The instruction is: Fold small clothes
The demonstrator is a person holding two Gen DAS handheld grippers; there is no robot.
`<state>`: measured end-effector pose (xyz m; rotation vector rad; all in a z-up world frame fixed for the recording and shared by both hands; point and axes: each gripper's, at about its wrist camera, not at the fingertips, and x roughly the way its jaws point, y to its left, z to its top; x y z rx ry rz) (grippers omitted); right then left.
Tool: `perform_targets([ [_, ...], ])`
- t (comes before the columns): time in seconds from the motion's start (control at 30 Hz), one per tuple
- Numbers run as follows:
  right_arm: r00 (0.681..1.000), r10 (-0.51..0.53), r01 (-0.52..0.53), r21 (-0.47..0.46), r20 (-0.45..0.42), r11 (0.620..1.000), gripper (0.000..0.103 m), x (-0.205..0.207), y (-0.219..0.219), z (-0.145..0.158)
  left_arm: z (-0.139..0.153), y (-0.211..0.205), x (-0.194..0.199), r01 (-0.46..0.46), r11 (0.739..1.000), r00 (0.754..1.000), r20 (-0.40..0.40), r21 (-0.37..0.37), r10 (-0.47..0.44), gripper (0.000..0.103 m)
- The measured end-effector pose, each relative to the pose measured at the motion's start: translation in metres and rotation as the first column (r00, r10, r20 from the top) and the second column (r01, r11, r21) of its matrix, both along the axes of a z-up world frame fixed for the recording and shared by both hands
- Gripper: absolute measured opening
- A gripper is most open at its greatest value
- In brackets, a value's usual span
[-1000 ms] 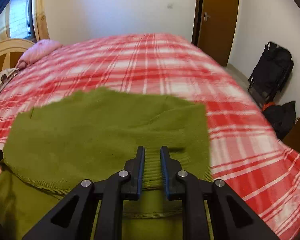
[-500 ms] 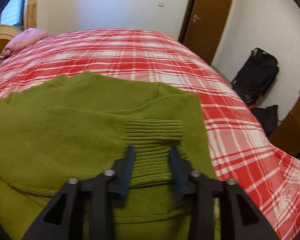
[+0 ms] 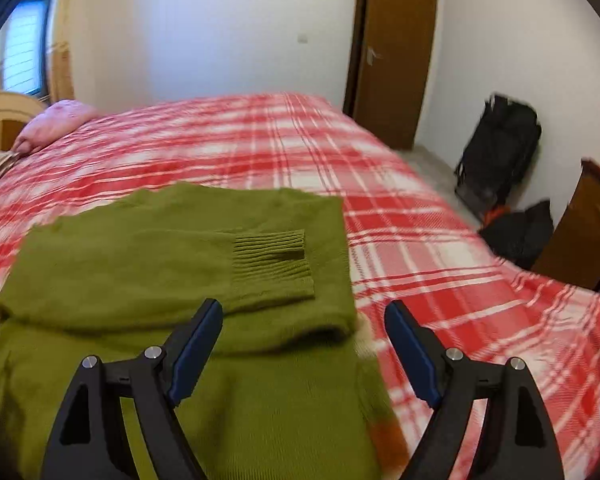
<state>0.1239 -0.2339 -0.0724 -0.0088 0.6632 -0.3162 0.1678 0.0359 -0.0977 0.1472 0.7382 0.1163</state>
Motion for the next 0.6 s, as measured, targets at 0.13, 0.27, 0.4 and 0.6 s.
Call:
perform_targets([
  [0.13,0.998,0.052,-0.051,-0.049,0.023,0.997,0.084,-0.043,0.02,0.012,0.007,0.004,-0.029,0.044,0.999,0.999,0.014,-0.032,-0.043,0.102],
  [0.27,0.996,0.085,-0.08,-0.111,0.04,0.991,0.084,-0.083,0.033,0.019,0.006,0.003,-0.049,0.101,0.995,0.995,0.01,-0.022,-0.101,0.102],
  [0.4,0.994,0.102,-0.095,-0.13,0.049,0.987,0.084,-0.113,0.038,0.025,0.007,0.005,-0.071,0.164,0.987,0.986,0.02,-0.001,-0.164,0.102],
  [0.6,0.987,0.158,-0.156,-0.145,0.005,0.977,0.084,-0.145,0.047,0.021,0.006,0.016,-0.107,0.259,0.965,0.966,-0.009,-0.05,-0.26,0.102],
])
